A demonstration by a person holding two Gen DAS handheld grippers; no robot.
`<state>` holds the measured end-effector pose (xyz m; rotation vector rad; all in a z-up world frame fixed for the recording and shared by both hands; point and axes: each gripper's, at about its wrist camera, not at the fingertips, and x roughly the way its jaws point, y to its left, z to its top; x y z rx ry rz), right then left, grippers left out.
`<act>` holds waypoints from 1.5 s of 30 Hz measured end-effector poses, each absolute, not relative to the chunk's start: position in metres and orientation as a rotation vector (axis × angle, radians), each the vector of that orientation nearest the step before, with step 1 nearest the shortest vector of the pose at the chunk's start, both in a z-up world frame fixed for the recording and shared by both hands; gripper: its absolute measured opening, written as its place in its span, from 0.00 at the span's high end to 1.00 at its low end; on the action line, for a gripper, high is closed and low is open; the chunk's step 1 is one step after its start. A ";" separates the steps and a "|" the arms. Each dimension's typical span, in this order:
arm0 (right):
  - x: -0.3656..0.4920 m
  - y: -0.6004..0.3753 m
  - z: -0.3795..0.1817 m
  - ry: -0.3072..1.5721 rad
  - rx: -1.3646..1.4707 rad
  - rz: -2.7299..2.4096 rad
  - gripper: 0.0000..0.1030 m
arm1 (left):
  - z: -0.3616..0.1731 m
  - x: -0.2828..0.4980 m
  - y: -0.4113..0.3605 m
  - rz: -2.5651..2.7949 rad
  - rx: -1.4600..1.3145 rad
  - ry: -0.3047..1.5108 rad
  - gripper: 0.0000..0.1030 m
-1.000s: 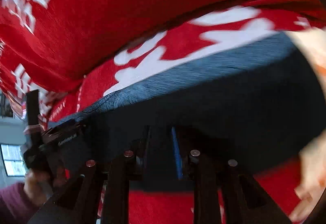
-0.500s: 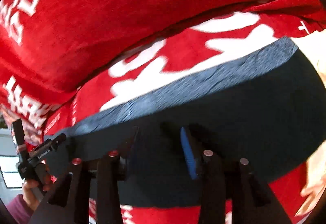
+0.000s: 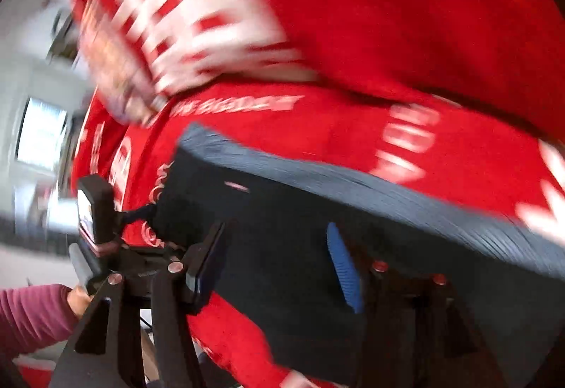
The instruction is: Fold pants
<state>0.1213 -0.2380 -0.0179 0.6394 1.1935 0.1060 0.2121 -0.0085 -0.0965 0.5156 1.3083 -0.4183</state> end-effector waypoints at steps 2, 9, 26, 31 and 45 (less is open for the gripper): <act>0.168 -0.202 -0.024 1.231 0.585 0.170 0.40 | -0.101 0.217 0.008 -0.463 0.445 1.318 0.00; 0.299 -0.133 -0.060 1.340 0.462 0.232 0.40 | -0.109 0.220 0.027 -0.530 0.343 1.285 0.00; 0.328 -0.103 -0.060 1.454 0.384 0.408 0.91 | -0.084 0.216 0.053 -0.528 0.277 1.298 0.00; 0.336 -0.091 -0.081 1.470 0.361 0.364 0.91 | -0.082 0.212 0.060 -0.504 0.303 1.300 0.00; 0.177 -0.194 -0.044 1.314 0.586 -0.132 0.71 | -0.058 0.249 -0.022 -0.513 0.424 1.165 0.00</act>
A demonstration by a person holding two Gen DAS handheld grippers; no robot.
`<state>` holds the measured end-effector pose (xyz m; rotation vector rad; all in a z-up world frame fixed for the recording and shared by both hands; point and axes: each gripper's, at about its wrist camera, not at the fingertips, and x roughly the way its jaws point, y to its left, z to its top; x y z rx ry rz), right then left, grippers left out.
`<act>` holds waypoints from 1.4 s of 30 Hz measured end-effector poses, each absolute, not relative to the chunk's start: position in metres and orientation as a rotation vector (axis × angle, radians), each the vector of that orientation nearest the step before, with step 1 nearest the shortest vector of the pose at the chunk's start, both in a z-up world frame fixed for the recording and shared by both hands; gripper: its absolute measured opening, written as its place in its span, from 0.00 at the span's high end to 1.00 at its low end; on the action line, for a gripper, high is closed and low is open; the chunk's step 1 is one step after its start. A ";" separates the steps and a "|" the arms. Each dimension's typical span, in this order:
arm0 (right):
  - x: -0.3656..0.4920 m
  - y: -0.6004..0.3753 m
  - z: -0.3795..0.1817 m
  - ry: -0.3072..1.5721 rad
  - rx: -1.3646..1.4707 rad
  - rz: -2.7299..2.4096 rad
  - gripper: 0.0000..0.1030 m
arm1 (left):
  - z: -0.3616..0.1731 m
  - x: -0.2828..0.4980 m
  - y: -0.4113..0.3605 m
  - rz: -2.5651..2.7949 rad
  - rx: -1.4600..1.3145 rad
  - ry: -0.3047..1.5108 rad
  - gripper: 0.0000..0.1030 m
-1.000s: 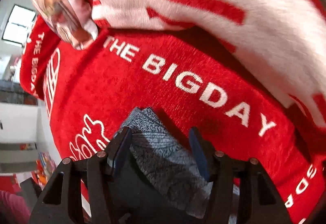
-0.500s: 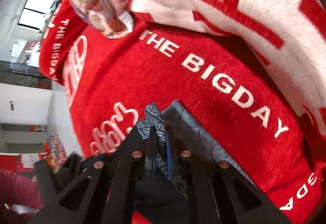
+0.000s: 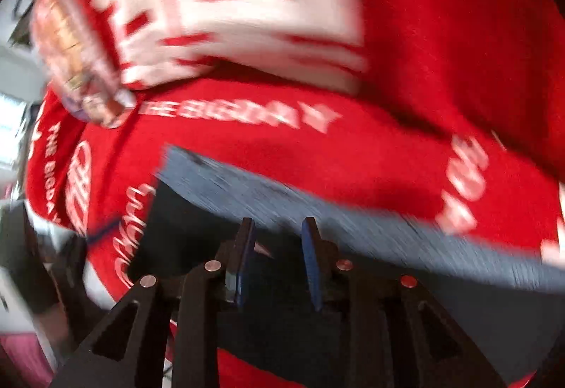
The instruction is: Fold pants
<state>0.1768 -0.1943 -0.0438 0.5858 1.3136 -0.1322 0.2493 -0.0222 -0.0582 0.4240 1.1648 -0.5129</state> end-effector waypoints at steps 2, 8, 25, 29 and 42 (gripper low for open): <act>0.146 -0.213 -0.059 1.351 0.621 -0.212 0.71 | -0.080 0.262 -0.029 -0.429 0.466 1.172 0.00; 0.015 -0.266 -0.073 1.292 0.917 -0.375 0.71 | -0.077 0.261 -0.022 -0.409 0.451 1.236 0.00; -0.078 -0.230 -0.116 0.959 1.567 -0.254 0.63 | -0.082 0.214 -0.033 -0.479 0.556 1.244 0.00; -0.090 -0.236 -0.111 0.938 1.548 -0.324 0.63 | -0.085 0.217 -0.031 -0.476 0.540 1.254 0.00; -0.101 -0.243 -0.112 0.953 1.455 -0.423 0.92 | -0.083 0.215 -0.025 -0.484 0.551 1.246 0.00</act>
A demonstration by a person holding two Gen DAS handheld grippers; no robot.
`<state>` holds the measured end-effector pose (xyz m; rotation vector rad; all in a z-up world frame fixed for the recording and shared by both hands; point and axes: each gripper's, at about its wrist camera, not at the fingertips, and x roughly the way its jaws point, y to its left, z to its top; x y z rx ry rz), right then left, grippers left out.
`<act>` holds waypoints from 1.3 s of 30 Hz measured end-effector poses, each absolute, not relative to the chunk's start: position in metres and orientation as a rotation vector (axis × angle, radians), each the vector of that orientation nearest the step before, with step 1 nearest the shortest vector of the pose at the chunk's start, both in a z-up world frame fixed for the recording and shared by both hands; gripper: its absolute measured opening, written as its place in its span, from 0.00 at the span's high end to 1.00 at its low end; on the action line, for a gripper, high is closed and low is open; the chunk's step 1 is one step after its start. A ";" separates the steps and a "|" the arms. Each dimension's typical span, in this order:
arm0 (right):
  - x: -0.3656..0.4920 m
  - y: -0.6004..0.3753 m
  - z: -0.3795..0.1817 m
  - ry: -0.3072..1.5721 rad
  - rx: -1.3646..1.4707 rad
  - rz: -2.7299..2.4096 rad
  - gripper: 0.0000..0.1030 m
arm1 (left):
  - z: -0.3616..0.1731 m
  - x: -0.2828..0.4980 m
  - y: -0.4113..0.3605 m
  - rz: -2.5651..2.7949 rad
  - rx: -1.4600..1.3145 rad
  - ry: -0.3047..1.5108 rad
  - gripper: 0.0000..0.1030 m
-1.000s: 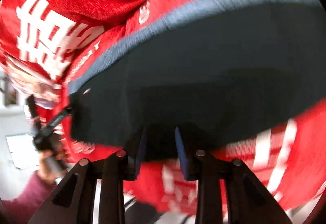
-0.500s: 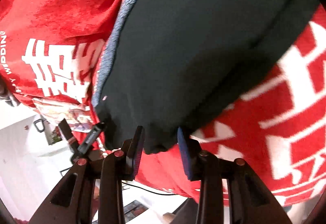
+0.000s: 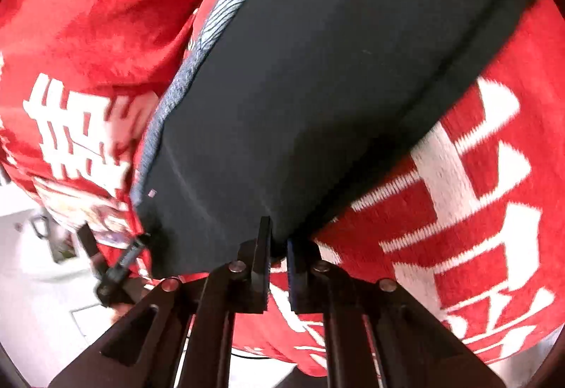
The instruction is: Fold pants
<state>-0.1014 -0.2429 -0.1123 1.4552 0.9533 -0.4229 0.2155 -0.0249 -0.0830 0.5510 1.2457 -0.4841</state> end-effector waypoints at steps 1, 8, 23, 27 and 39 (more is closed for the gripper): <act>-0.102 -0.245 -0.106 0.975 1.431 -0.425 0.92 | -0.081 0.215 -0.027 -0.470 0.563 1.254 0.00; -0.147 -0.293 -0.062 0.962 1.313 -0.594 0.55 | -0.047 0.169 -0.059 -0.576 0.610 1.206 0.00; -0.243 -0.397 -0.056 0.758 1.372 -0.929 0.56 | -0.087 0.073 -0.160 -0.744 0.712 1.300 0.00; -0.272 -0.438 -0.059 0.733 1.357 -1.006 0.56 | -0.093 0.074 -0.155 -0.722 0.681 1.299 0.00; -0.280 -0.477 -0.078 0.745 1.432 -0.942 0.93 | -0.099 0.075 -0.161 -0.709 0.687 1.295 0.00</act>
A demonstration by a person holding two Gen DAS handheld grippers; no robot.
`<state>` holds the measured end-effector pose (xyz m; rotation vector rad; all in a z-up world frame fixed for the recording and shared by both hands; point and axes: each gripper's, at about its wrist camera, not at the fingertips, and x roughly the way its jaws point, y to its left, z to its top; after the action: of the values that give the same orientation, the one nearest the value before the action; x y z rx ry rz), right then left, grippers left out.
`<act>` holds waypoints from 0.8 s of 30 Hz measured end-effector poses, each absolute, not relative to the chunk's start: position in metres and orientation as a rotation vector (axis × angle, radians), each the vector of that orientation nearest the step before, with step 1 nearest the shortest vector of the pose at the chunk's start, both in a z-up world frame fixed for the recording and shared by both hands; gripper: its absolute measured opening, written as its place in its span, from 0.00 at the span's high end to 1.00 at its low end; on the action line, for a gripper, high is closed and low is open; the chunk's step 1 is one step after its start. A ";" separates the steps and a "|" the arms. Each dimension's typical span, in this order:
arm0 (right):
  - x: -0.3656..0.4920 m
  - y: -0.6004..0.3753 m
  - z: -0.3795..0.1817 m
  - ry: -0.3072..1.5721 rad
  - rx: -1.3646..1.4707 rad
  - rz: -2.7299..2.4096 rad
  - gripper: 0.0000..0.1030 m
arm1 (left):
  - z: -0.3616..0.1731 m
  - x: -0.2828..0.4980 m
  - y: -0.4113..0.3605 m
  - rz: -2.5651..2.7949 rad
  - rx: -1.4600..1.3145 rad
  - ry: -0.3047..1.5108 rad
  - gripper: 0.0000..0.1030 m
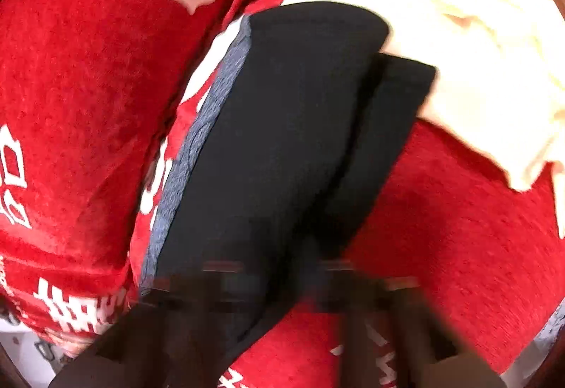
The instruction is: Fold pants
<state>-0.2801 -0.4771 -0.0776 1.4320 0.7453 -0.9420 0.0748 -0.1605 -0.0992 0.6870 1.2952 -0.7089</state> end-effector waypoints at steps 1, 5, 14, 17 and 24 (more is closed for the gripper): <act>-0.278 -0.475 -0.070 0.743 1.409 -0.944 0.93 | -0.099 0.076 -0.161 -0.714 0.693 1.300 0.00; -0.279 -0.464 -0.052 0.786 1.306 -0.937 0.93 | -0.099 0.071 -0.164 -0.757 0.741 1.267 0.00; -0.295 -0.458 -0.064 0.835 1.309 -0.966 0.79 | -0.093 0.072 -0.169 -0.737 0.760 1.288 0.00; -0.308 -0.448 -0.046 0.840 1.276 -1.016 0.79 | -0.083 0.070 -0.178 -0.744 0.750 1.289 0.00; -0.328 -0.481 -0.038 0.788 1.279 -1.086 0.79 | -0.059 0.039 -0.218 -0.804 0.754 1.243 0.00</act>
<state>-0.3277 -0.4808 -0.0383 1.2786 0.7884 -1.0861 0.0390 -0.2176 -0.0590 0.7542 1.2426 -0.8038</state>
